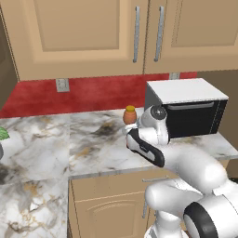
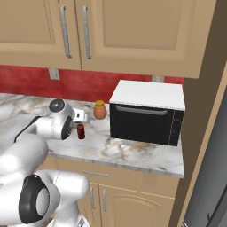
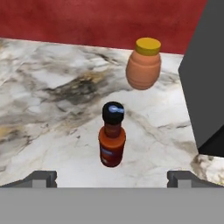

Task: Pick the oil and vinegar bottle and condiment bottle from the counter and place them in the cabinet.

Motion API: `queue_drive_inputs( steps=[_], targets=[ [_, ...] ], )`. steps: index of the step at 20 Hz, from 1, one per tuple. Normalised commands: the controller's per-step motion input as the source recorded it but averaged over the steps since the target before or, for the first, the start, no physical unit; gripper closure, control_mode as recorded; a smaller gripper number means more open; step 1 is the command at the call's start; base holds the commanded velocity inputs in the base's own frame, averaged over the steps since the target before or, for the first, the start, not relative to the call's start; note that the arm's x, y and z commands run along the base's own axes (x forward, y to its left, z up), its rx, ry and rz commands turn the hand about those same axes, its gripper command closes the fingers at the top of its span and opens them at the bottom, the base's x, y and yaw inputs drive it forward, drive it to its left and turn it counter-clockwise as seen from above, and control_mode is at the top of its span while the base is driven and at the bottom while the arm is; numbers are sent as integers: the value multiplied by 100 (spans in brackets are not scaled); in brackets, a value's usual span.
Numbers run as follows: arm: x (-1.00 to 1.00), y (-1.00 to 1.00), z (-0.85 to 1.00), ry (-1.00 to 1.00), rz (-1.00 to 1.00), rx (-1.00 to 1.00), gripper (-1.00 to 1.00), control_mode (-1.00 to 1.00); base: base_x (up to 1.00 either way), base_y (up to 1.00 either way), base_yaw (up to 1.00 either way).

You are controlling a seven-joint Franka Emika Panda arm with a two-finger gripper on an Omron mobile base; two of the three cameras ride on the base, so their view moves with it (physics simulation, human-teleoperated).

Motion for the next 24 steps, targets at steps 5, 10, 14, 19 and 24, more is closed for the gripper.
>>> queue_drive_inputs(
  steps=[5,10,14,19,24],
  targets=[
    [35,0,-16,0,-2,0,-100,-100,0,0,0],
    [25,0,-21,0,0,0,-100,-100,0,0,0],
    [22,0,-21,0,0,0,-100,-100,0,0,0],
    [21,0,-14,0,0,0,-100,-100,0,0,0],
    [24,2,-13,0,-1,0,-100,-100,0,0,0]
  ],
)
